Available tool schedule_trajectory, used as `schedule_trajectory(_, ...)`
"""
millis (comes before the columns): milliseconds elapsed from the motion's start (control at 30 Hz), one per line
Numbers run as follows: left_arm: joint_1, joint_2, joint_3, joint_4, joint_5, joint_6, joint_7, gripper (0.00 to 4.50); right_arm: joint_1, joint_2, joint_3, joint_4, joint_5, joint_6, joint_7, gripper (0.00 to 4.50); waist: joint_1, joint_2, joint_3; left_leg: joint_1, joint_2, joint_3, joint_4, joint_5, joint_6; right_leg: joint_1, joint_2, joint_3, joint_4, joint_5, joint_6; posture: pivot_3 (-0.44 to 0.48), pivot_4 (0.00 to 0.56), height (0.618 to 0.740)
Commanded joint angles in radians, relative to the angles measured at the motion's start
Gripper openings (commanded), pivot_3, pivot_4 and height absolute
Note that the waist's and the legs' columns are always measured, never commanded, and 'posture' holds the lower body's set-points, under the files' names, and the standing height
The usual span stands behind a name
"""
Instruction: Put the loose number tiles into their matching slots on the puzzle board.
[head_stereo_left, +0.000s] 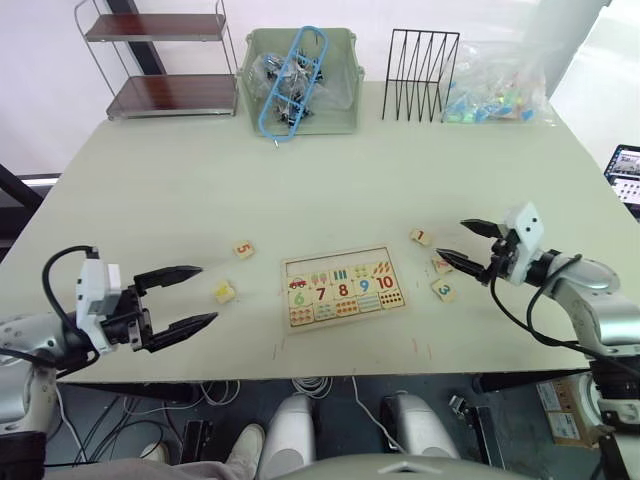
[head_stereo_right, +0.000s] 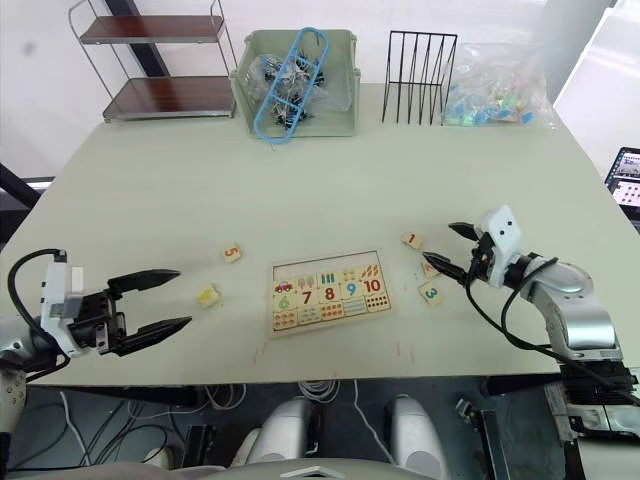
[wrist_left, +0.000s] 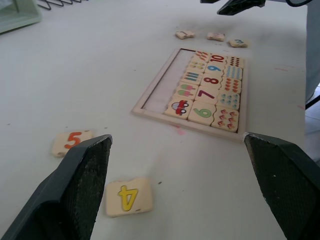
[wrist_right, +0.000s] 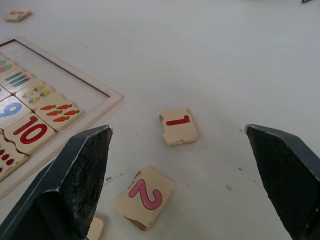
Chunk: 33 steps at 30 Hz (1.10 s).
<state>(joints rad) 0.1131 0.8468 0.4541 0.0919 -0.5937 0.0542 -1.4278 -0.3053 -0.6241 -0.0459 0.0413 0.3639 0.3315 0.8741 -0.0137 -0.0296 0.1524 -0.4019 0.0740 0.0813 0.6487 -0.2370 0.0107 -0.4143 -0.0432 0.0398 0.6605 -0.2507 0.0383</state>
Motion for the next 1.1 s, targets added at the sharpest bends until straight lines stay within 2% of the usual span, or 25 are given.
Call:
schedule_trajectory(33,-0.02,0.023,0.046,0.048,-0.015,-0.039,-0.038,4.5,-0.054,-0.004,0.014,-0.015,-0.018,0.041,-0.014,4.45,-0.001,0.0,0.0,0.0,0.0,0.0,0.0,0.0,0.0,0.0,0.0,0.0,0.0,0.0,0.0,0.0,0.15,0.74)
schedule_trajectory(200,-0.056,0.027,0.062,0.083,-0.044,-0.042,-0.09,4.5,-0.109,-0.003,0.058,-0.019,-0.044,0.128,-0.03,4.45,-0.002,0.0,0.0,0.0,0.0,0.0,0.0,0.0,0.0,-0.001,0.0,0.0,0.001,0.0,0.0,0.0,0.15,0.74)
schedule_trajectory(533,-0.069,0.016,0.076,0.108,-0.063,-0.057,-0.143,4.5,-0.21,0.023,0.146,0.065,-0.124,0.157,-0.026,4.45,-0.003,0.0,0.001,-0.001,0.0,0.0,0.0,0.0,0.0,-0.002,0.0,0.0,0.001,0.0,0.0,0.0,0.15,0.74)
schedule_trajectory(833,-0.069,-0.009,0.063,0.118,-0.057,-0.074,-0.13,4.5,-0.264,0.068,0.177,0.193,-0.189,0.085,-0.031,4.45,-0.003,0.0,0.001,-0.002,0.0,0.0,0.0,0.0,0.0,-0.003,0.0,0.0,0.001,0.0,0.0,0.0,0.15,0.74)
schedule_trajectory(1067,-0.07,-0.016,0.059,0.115,-0.057,-0.083,-0.134,4.5,-0.257,0.085,0.177,0.246,-0.21,0.025,-0.011,4.45,-0.004,0.0,0.001,-0.003,0.0,0.0,0.0,0.0,0.0,-0.004,0.0,0.0,0.001,0.0,0.0,0.0,0.15,0.74)
schedule_trajectory(1100,-0.071,-0.015,0.06,0.116,-0.057,-0.084,-0.135,4.5,-0.254,0.086,0.175,0.246,-0.21,0.022,-0.009,4.06,-0.004,0.0,0.001,-0.003,0.0,0.0,0.0,0.0,0.0,-0.004,0.0,0.0,0.001,0.0,0.0,0.0,0.15,0.74)
